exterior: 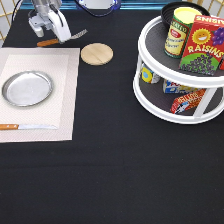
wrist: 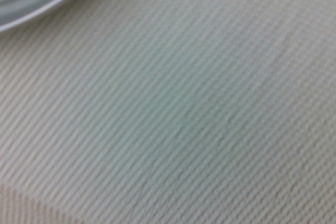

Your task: Arrange plate and fork

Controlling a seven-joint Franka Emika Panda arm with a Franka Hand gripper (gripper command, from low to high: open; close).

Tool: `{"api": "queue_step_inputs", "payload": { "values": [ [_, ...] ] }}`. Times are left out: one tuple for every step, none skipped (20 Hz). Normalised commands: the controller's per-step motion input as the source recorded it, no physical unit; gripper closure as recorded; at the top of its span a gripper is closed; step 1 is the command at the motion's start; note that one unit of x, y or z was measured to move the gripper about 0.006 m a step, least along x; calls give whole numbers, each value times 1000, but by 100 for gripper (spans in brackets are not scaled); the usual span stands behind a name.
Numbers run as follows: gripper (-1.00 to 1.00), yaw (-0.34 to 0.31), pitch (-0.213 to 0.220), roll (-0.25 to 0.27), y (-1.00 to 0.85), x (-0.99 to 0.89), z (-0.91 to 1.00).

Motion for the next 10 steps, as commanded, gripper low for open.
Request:
{"api": "queue_step_inputs", "payload": {
  "values": [
    [100, -129, 161, 117, -483, 11, 83],
    [100, -71, 177, 129, -609, 117, 129],
    [100, -32, 183, 146, -689, 180, 131],
    [100, -33, 176, 134, -697, 200, 123],
    [100, -19, 171, 131, -734, 220, 114],
    [100, -25, 159, 124, -734, 234, 89],
    [100, -11, 161, 135, -766, 243, 86],
    [100, -17, 159, 122, -760, 240, 91],
    [100, -16, 164, 120, -769, 231, 106],
    [100, -59, 170, 109, -651, 194, 106]
  ]
}}
